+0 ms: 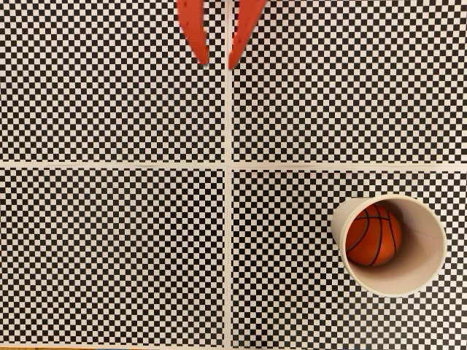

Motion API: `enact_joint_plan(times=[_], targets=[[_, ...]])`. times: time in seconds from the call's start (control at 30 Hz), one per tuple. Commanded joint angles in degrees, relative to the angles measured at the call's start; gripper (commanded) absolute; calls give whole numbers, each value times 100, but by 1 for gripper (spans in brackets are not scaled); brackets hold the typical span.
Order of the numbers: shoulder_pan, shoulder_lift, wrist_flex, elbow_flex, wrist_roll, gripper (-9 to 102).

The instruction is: Grasp basketball and place into cup.

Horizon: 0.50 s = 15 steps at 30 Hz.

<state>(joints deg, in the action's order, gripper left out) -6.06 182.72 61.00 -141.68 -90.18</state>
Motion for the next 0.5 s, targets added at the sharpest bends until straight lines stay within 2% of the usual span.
enact_joint_plan(times=[0.0,0.3,0.47], targets=[[9,202,-492,-325,-18,0],[281,571,-1942,-1529,97,0],[352,571,-2312,-2153,-9,2]])
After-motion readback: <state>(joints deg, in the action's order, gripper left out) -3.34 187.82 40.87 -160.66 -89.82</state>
